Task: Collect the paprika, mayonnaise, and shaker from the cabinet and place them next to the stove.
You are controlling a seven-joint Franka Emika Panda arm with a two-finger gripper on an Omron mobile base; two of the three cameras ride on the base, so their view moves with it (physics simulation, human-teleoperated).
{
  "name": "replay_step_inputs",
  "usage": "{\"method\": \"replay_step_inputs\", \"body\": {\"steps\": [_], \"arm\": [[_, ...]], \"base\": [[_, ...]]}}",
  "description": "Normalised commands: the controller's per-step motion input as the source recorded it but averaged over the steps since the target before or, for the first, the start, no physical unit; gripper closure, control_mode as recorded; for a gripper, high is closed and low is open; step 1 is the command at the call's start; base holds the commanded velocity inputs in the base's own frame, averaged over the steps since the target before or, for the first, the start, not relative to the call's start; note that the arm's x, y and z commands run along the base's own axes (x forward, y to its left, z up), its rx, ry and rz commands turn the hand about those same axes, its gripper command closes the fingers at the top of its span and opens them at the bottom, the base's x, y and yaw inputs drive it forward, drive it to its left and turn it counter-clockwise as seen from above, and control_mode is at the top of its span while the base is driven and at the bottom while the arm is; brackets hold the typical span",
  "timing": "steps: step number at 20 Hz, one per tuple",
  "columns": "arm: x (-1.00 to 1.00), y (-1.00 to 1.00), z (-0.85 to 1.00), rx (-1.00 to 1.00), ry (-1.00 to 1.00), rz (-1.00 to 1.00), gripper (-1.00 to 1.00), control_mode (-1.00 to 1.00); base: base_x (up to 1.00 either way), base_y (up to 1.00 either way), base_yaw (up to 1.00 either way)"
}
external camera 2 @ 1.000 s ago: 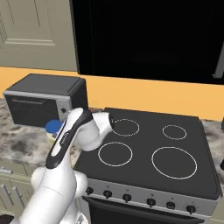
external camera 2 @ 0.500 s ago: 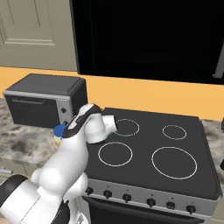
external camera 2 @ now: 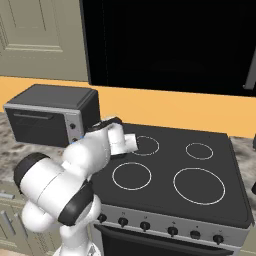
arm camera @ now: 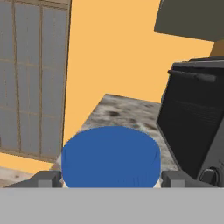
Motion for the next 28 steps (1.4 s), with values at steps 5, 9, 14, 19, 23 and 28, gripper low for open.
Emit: {"method": "replay_step_inputs", "body": {"steps": [5,9,14,19,23,28], "arm": [[0.47,0.09,-0.36,0.0,0.04,-0.04,1.0,-1.0],[0.47,0.05,-0.34,0.0,0.06,-0.02,1.0,-1.0],[0.47,0.05,-0.34,0.0,0.04,-0.01,1.0,-1.0],[0.26,0.02,-0.37,0.0,0.0,0.0,1.0,-1.0],[-0.1,0.0,-0.41,0.0,0.0,0.0,-1.0,-1.0],[-0.29,0.0,-0.06,0.0,-0.01,0.0,-1.0,-1.0]], "base": [[0.0,0.0,0.0],[0.0,0.0,0.0],[0.0,0.0,0.0],[0.0,0.0,0.0],[0.0,0.0,0.0],[0.0,0.0,0.0]]}}
